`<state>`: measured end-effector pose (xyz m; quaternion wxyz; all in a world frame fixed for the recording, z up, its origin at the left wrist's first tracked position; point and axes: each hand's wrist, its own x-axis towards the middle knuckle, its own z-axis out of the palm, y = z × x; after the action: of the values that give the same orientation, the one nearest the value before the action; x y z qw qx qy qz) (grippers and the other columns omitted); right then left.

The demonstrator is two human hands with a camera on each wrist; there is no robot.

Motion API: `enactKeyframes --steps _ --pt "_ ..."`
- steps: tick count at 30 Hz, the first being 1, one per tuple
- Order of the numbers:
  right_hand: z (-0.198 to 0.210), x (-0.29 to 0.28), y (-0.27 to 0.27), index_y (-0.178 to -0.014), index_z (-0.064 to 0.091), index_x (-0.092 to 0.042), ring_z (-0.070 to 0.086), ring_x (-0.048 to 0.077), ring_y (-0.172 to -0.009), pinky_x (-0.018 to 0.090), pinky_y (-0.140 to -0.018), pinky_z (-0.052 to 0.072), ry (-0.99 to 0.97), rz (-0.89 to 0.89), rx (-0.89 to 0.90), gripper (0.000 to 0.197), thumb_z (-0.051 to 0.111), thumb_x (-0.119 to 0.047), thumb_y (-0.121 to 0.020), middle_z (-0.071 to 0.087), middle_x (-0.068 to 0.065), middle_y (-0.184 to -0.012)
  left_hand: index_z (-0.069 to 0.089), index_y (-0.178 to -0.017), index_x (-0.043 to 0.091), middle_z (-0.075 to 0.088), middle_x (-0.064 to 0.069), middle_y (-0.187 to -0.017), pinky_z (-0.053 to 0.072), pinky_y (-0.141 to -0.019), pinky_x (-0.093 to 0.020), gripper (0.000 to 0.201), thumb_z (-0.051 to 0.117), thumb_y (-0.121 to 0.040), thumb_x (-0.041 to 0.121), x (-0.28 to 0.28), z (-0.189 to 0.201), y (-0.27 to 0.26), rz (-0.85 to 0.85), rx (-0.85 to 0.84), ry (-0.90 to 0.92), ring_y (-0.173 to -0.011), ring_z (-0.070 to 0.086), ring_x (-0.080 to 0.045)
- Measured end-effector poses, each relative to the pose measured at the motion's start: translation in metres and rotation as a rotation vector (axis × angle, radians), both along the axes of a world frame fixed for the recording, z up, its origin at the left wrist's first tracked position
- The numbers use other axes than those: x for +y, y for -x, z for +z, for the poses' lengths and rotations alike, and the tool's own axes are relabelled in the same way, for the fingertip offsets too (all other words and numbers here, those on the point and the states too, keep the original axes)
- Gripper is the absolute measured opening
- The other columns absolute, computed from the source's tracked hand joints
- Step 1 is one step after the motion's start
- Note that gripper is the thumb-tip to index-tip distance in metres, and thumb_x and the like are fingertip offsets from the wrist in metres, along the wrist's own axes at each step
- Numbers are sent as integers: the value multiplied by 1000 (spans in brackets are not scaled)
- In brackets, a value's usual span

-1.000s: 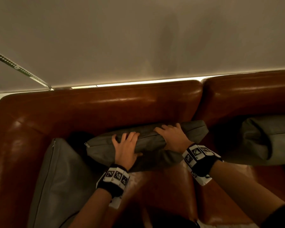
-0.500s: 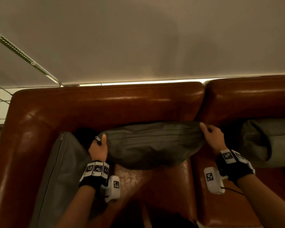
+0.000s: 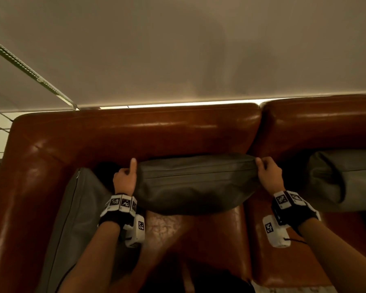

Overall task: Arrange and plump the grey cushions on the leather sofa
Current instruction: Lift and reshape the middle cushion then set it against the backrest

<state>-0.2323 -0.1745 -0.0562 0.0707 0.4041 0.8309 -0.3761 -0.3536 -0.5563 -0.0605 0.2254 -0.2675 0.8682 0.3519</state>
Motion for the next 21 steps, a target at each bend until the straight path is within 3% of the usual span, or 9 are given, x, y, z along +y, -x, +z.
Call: enactKeyframes --steps 2,4,8,11,13,16,19,21 --pt "-1 2 3 -112 54 -3 60 39 -98 36 -76 42 -28 27 -5 38 39 -35 -99 63 23 -104 61 -105 -5 61 -27 -110 42 -86 -40 46 43 -96 36 6 -2 4 -27 35 46 -107 55 -40" --pt "-2 4 6 -112 56 -2 58 38 -102 34 -78 40 -35 22 -8 38 39 -34 -99 63 22 -107 62 -98 -3 62 -24 -99 38 -76 -35 35 46 -96 29 8 -4 8 20 92 30 -98 57 -37" --pt "0 3 10 -113 56 -3 54 38 -109 39 -88 40 18 -36 -47 38 39 -33 -99 60 22 -116 61 -94 2 56 -14 -89 33 -73 -31 31 45 -96 28 8 -12 13 54 152 4 -85 52 -28" --pt "5 -14 21 -116 54 -7 46 38 -117 51 -99 31 -352 38 -118 31 41 -28 -98 52 19 -124 61 -95 2 58 -18 -91 33 -74 -30 30 45 -96 27 6 -20 13 34 154 -29 -94 56 -35" --pt "6 -50 35 -122 53 -12 44 34 -123 52 -99 29 -503 174 17 36 41 -30 -94 51 14 -130 61 -98 1 62 -22 -99 34 -75 -30 31 44 -96 28 7 -23 13 17 145 -10 -98 57 -36" --pt "6 -136 64 -128 53 -15 47 26 -129 53 -101 32 -415 500 258 47 35 -39 -91 55 8 -133 59 -100 3 64 -23 -93 37 -71 -32 33 41 -97 31 11 -22 10 -79 172 69 -91 59 -37" --pt "0 -219 83 -143 37 -18 19 15 -145 53 -114 7 -82 821 185 48 31 -37 -99 34 -1 -152 57 -103 7 65 -25 -91 43 -69 -38 33 37 -98 32 11 -24 6 -156 226 145 -87 61 -42" --pt "-16 -241 79 -147 28 -21 12 14 -147 54 -117 -2 -120 998 120 50 25 -39 -100 27 -5 -155 56 -102 9 65 -26 -91 41 -67 -38 31 36 -99 32 8 -25 4 -173 230 169 -86 60 -43"
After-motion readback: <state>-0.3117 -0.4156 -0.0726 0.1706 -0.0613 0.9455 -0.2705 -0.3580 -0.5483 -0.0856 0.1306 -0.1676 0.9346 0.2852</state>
